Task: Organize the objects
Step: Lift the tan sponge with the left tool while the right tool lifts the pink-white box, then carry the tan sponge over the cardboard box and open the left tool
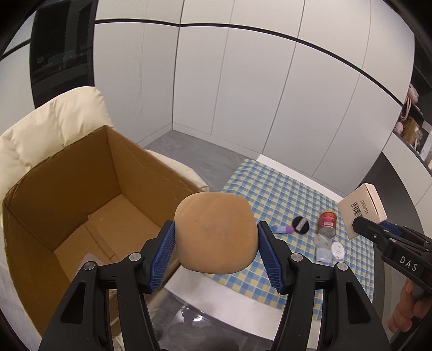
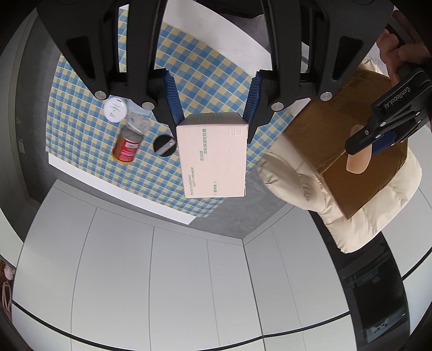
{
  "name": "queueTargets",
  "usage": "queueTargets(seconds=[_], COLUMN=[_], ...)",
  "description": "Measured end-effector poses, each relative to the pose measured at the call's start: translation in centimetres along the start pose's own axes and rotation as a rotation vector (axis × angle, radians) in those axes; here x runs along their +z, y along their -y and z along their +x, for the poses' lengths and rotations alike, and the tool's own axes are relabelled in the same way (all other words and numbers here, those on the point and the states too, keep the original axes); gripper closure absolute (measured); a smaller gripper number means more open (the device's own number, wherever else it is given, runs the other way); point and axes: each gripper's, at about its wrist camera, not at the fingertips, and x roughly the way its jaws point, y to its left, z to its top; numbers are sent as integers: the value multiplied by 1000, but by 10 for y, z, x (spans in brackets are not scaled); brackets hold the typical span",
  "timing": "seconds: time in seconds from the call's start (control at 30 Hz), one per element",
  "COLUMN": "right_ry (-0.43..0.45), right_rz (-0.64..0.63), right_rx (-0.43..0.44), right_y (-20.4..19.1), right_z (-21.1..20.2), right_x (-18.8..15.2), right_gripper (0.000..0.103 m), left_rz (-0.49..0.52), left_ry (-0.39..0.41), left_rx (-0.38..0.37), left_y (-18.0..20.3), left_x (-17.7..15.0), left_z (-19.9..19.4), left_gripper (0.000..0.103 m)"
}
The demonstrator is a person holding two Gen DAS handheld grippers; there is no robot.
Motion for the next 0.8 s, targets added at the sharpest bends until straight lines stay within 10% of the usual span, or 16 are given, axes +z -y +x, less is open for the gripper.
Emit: queueTargets(seconds=[0.8], right_ry=[-11], right_rz=[-60], right_rx=[50], right_y=[-45], right_z=[12], right_x=[7], right_gripper=[59], left_rz=[-55], left_ry=[17], left_rx=[67], left_y=[-39], left_x=[-5], left_z=[-18], left_gripper=[42])
